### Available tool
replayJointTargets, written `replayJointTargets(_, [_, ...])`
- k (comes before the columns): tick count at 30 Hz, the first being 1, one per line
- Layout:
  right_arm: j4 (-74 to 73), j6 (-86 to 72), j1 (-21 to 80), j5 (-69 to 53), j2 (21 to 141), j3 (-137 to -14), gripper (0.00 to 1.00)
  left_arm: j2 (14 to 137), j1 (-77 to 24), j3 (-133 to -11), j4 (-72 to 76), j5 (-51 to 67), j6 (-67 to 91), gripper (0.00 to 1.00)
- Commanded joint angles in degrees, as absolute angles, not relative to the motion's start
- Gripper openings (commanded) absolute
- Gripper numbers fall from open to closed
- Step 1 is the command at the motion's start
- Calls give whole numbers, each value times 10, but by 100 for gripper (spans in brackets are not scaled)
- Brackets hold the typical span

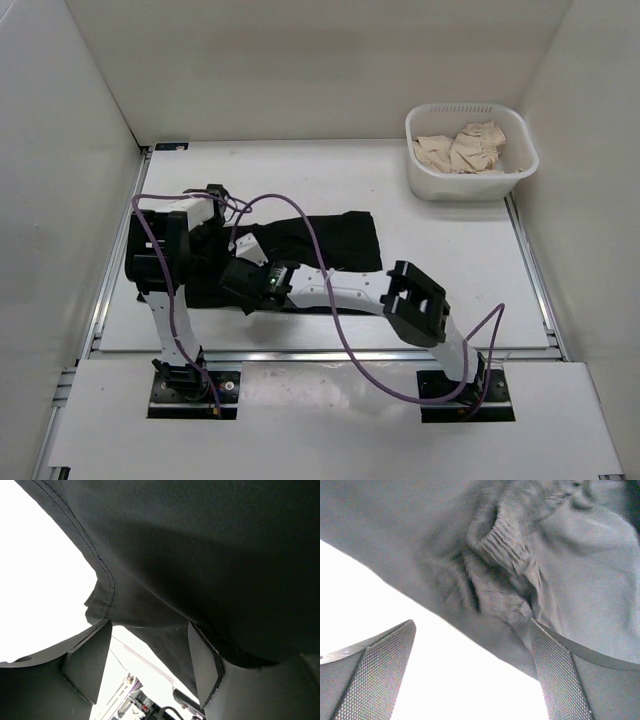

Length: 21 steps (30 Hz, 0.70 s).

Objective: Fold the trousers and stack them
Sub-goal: Fold the trousers

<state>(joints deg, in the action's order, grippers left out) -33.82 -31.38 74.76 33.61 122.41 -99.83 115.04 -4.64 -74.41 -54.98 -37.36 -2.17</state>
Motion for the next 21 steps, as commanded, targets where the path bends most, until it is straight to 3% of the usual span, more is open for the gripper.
replayJointTargets(1, [-300,-240,753,254,1095,-996,98,1155,-40,-742,-510,-307,0,75])
replayJointTargets(6, [-358,-285,695,201,1007,-954,98,1136,-27,-766,-521,-286,0,76])
replayJointTargets(10, [-386,-394,548,126,939,-808,98,1117,-16,-785,-543,-272,0,77])
replayJointTargets(16, [-277,-460,362,28,838,-573,98,1075,-16,-832,-568,-250,0,80])
replayJointTargets(21, [-206,-454,322,-49,856,-482,98,1040,-11,-827,-588,-250,0,81])
